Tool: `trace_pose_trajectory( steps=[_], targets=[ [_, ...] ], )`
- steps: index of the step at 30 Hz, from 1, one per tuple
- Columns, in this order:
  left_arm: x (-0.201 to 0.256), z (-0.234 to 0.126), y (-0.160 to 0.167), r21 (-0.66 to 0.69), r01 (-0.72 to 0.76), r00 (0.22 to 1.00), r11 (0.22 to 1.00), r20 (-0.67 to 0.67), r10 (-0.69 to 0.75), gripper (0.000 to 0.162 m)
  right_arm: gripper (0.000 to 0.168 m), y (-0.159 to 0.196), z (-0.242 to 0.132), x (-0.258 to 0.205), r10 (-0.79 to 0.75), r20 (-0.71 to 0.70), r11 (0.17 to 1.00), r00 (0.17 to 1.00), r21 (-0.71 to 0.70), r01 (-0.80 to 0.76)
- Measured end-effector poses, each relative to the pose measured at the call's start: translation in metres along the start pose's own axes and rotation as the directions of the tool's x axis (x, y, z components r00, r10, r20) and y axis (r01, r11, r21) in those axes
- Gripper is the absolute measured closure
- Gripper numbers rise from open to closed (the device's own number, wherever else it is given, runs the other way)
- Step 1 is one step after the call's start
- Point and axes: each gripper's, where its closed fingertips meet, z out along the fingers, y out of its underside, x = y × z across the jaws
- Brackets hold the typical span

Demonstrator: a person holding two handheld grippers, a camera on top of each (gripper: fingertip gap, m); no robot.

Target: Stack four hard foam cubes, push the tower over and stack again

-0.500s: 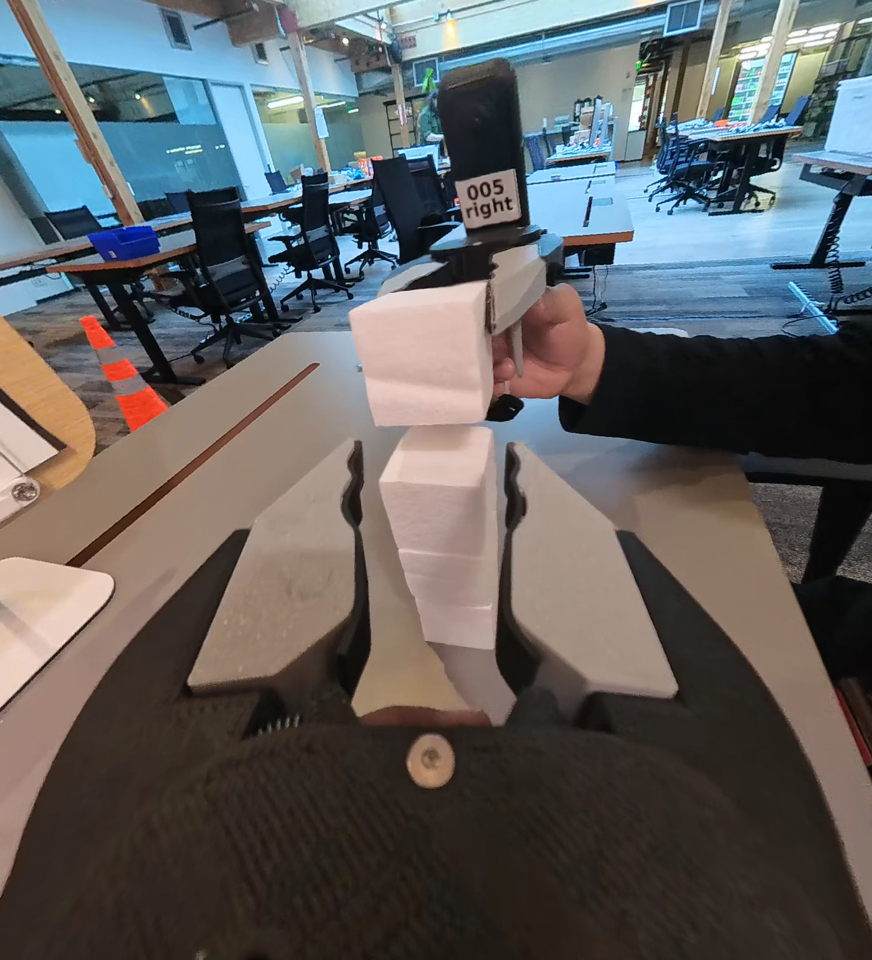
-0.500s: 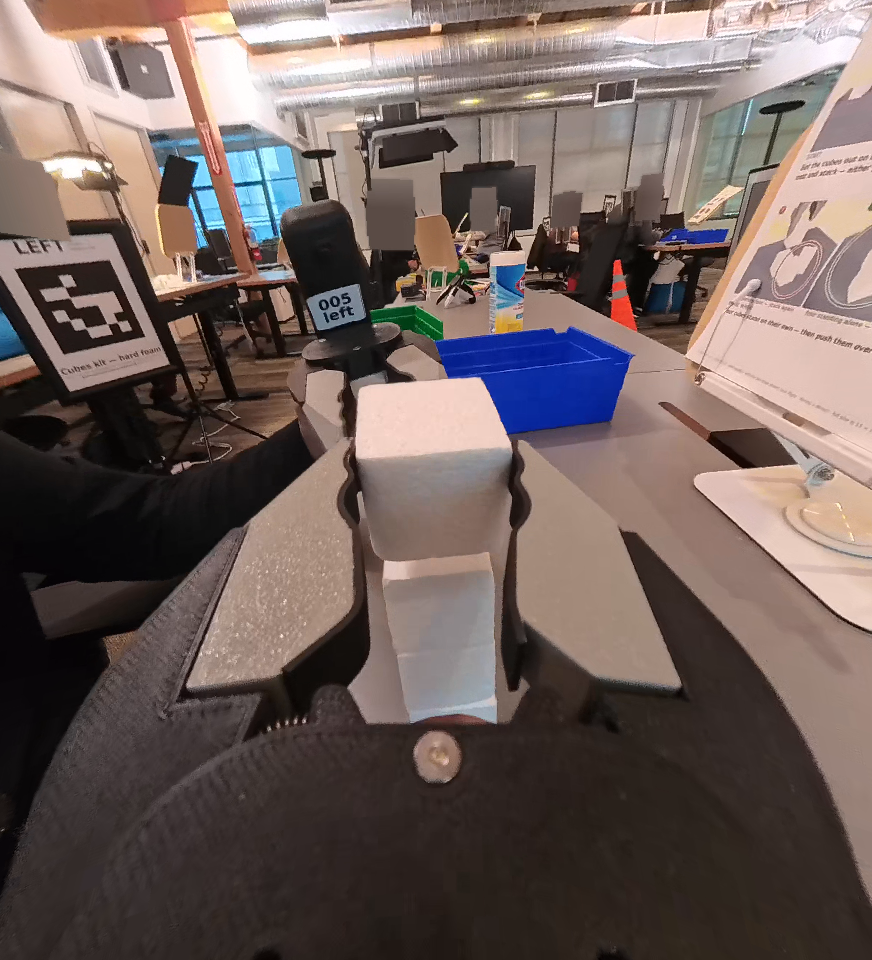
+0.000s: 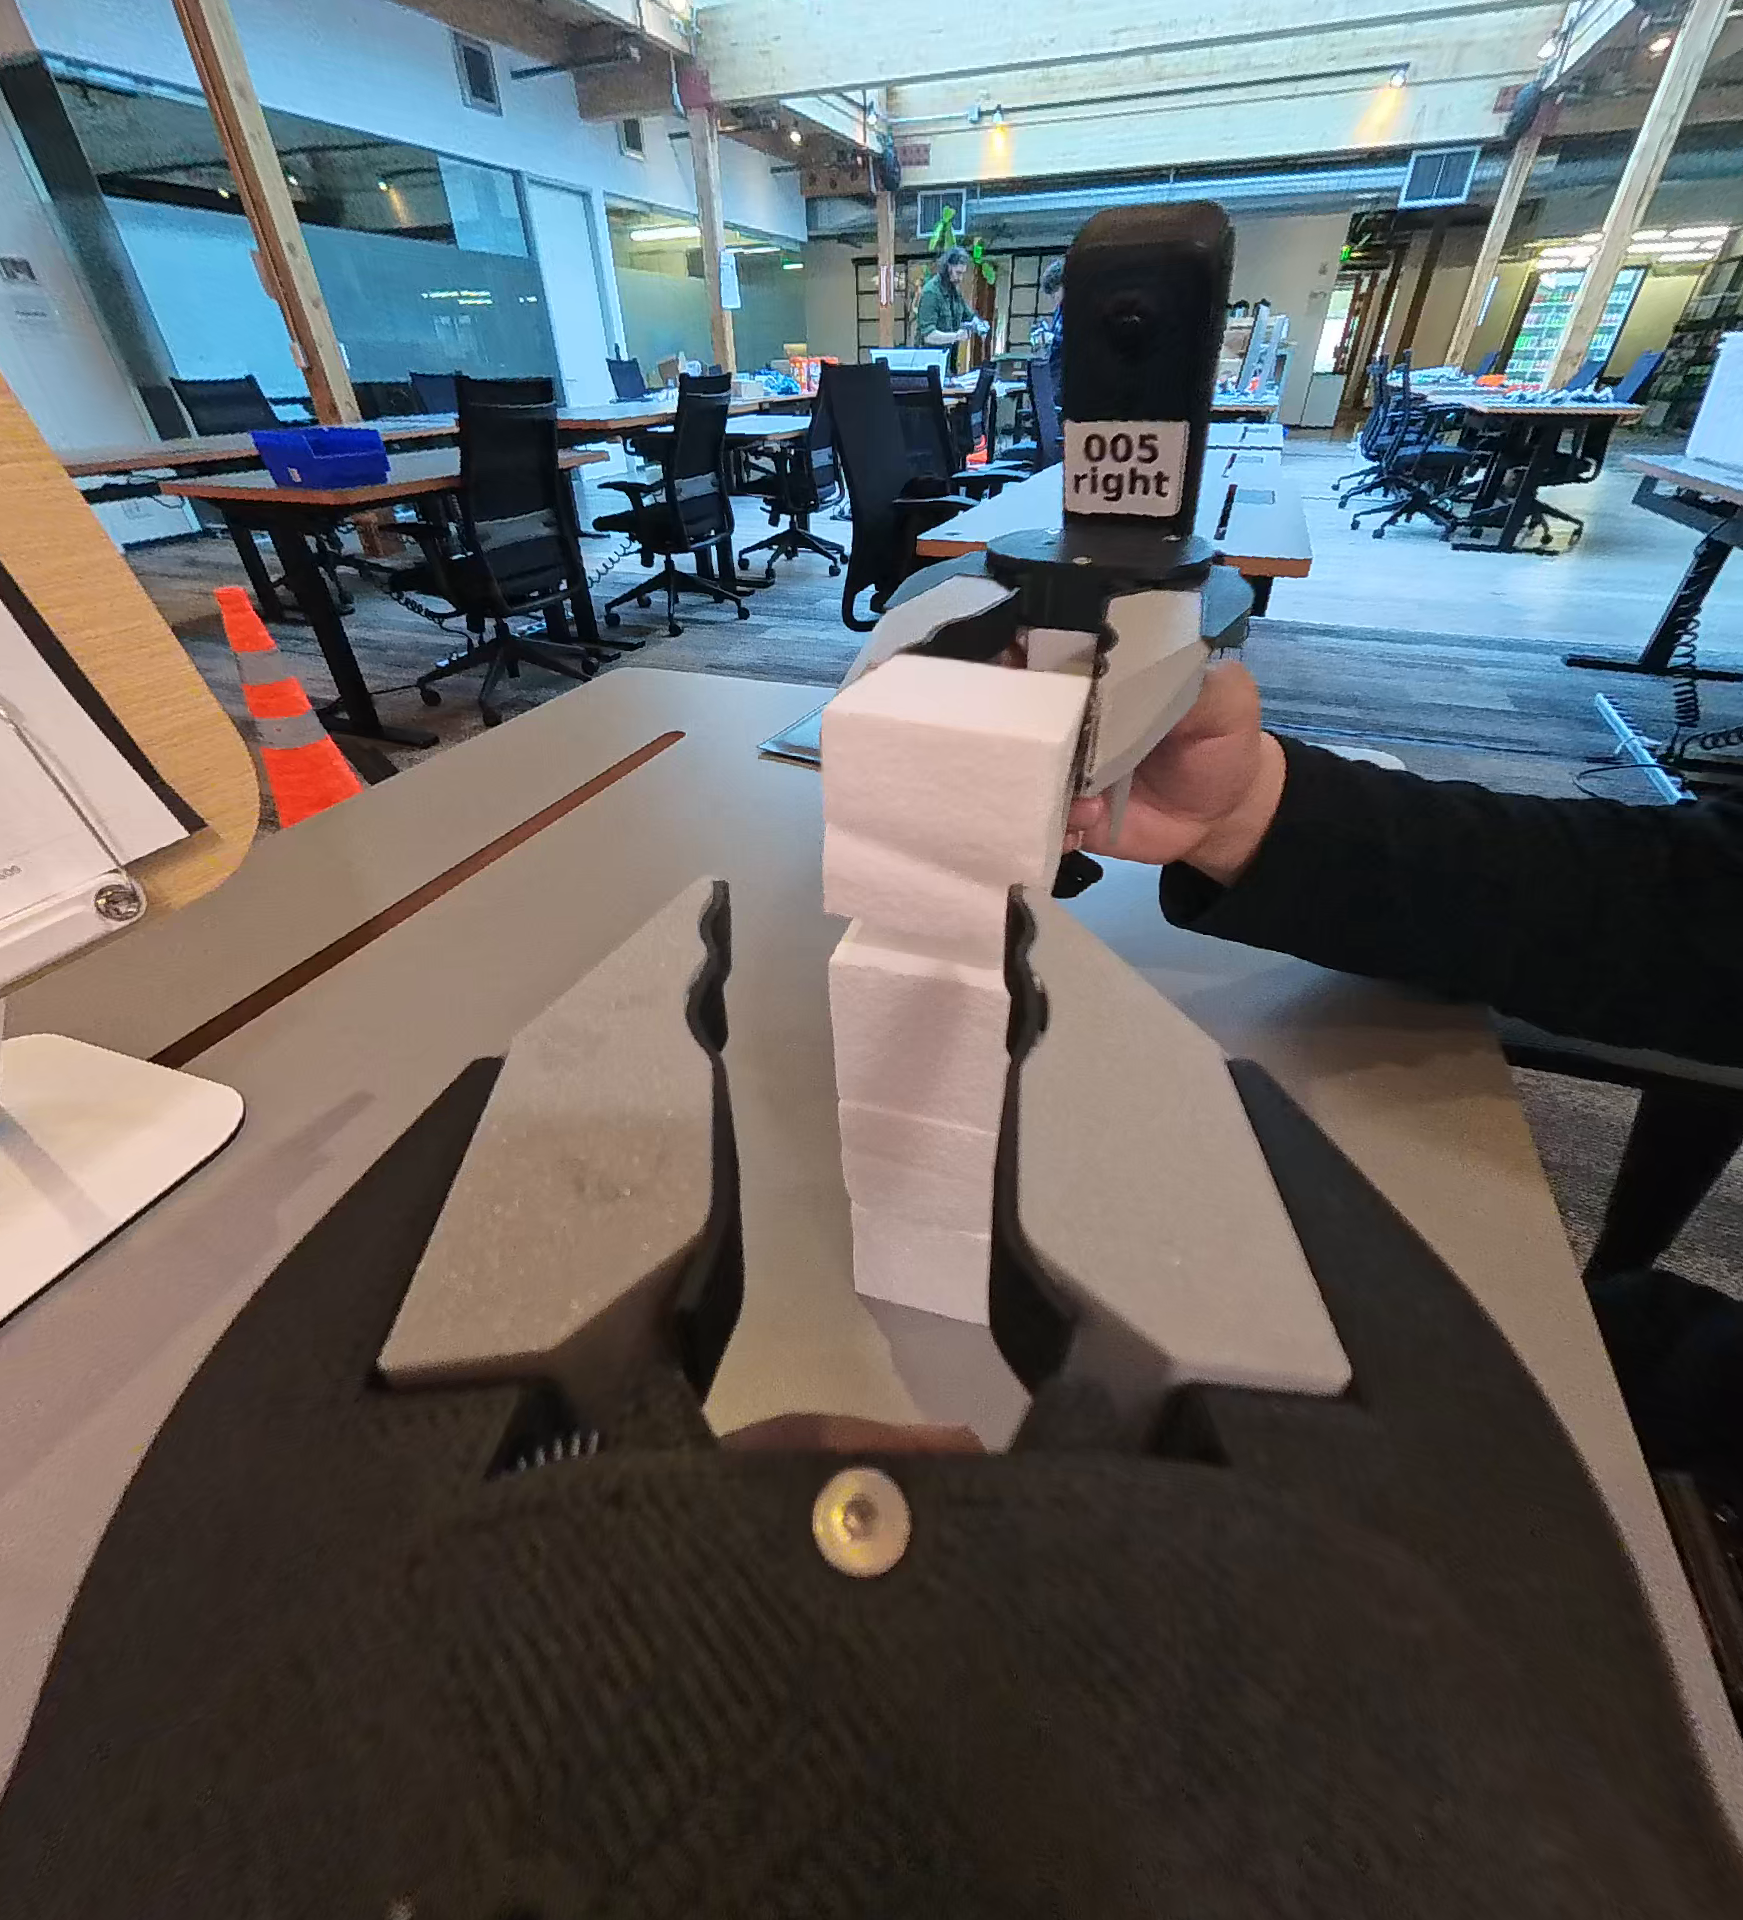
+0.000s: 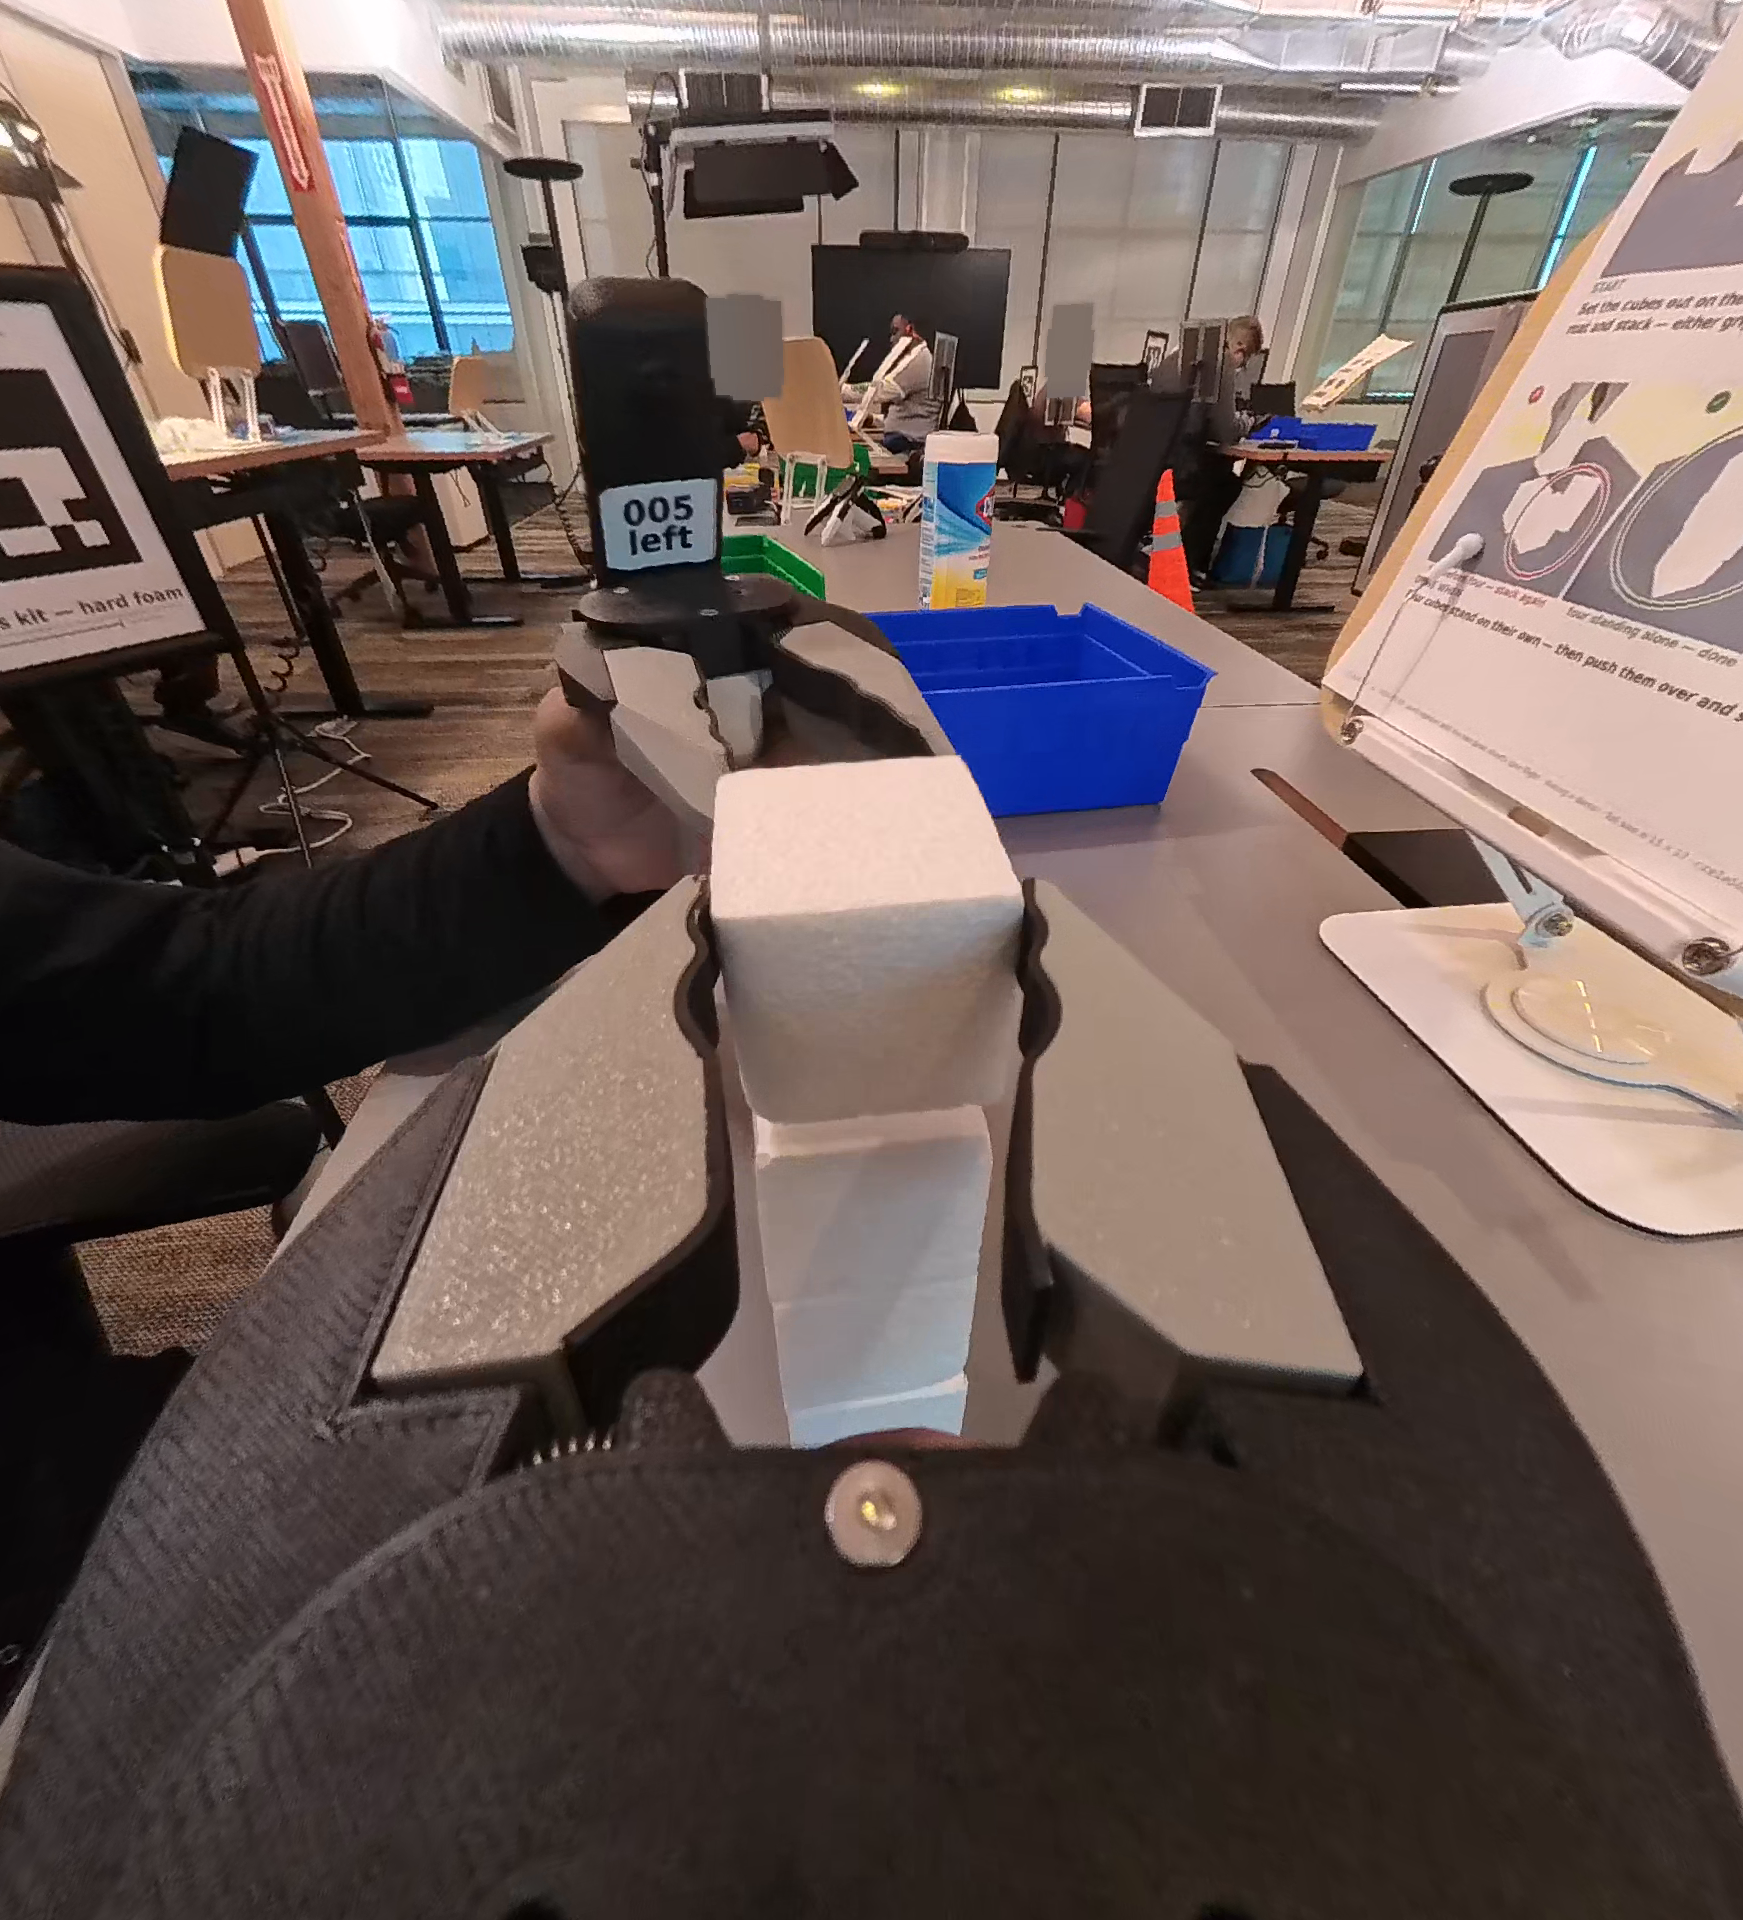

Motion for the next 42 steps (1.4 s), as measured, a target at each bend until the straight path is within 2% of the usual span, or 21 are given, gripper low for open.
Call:
trace_pose_trajectory(
  steps=[42],
  targets=[
    [0.004, 0.003, 0.005, -0.027, -0.017, 1.0, 0.999, -0.01, 0.017, 0.111, 0.109, 0.009, 0.001, 0.0, 0.027, 0.027, 1.0, 0.999, -0.011, -0.026]
  ],
)
